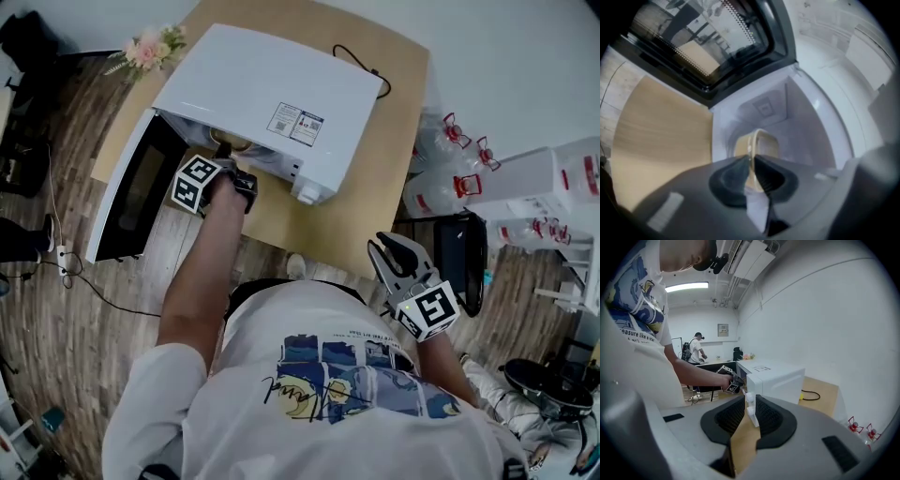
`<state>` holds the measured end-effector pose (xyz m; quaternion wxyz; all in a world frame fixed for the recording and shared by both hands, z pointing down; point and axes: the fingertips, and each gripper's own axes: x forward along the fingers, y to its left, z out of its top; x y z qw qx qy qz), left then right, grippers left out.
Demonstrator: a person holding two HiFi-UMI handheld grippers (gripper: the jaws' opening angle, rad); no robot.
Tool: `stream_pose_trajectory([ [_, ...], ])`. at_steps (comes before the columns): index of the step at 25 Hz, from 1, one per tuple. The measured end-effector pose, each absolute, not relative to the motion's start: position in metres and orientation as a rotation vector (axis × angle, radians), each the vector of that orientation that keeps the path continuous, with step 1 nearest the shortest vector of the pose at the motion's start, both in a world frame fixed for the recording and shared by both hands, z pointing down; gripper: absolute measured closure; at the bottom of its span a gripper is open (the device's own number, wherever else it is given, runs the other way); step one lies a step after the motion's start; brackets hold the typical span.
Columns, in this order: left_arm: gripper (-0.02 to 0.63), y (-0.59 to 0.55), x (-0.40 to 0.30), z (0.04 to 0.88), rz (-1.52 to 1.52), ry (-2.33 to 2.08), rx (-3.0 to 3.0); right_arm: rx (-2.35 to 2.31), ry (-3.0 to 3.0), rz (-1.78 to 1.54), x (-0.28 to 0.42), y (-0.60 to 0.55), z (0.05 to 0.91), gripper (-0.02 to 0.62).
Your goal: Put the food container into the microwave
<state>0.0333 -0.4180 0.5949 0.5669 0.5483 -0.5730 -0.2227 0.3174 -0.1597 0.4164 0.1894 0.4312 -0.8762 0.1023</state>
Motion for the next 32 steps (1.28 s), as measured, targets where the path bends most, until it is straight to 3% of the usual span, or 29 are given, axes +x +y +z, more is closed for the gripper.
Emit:
stream_pose_trajectory([
  [16,0.563,-0.452,0.06,0.605,-0.546,-1.377,1.245,1.217,-2.471,0.33,0.364,-0.18,0.426,0.532],
  [32,0.495,-0.431,0.064,0.594,-0.532,-1.332,1.35,1.141,-2.535,0.328,0.351,-0.18,0.427,0.534],
])
